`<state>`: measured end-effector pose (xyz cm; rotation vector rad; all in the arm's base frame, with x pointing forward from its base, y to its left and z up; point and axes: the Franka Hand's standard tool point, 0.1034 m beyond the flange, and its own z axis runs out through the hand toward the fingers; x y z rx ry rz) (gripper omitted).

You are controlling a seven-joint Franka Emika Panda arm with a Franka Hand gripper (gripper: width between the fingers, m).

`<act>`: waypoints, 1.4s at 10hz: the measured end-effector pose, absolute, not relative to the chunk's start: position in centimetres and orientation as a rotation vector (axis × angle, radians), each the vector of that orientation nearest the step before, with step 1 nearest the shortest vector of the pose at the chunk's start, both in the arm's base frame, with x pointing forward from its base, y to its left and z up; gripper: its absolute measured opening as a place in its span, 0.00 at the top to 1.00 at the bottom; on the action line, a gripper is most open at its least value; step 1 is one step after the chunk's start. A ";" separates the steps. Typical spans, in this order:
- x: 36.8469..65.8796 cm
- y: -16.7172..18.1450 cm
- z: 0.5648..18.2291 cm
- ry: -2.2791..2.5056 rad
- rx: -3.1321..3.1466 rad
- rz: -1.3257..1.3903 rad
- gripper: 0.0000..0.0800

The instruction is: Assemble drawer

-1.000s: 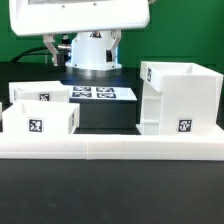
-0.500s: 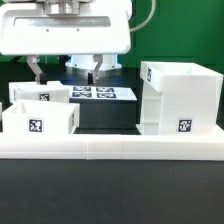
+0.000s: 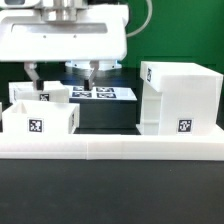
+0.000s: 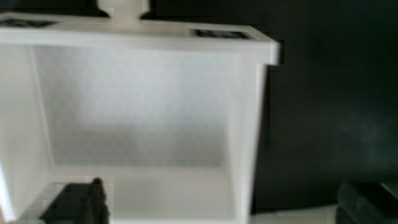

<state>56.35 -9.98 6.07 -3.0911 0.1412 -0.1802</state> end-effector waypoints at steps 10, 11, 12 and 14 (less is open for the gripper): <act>55.4 -8.7 1.4 0.114 -3.129 -0.206 0.19; 55.3 -8.7 1.3 0.114 -3.129 -0.204 0.19; 55.2 -8.7 1.1 0.113 -3.129 -0.198 0.19; 55.1 -8.7 0.9 0.113 -3.129 -0.193 0.52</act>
Offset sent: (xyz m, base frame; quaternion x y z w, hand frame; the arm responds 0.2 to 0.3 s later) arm 0.0094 0.0115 -0.0123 -0.0124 0.0070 0.0274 0.9995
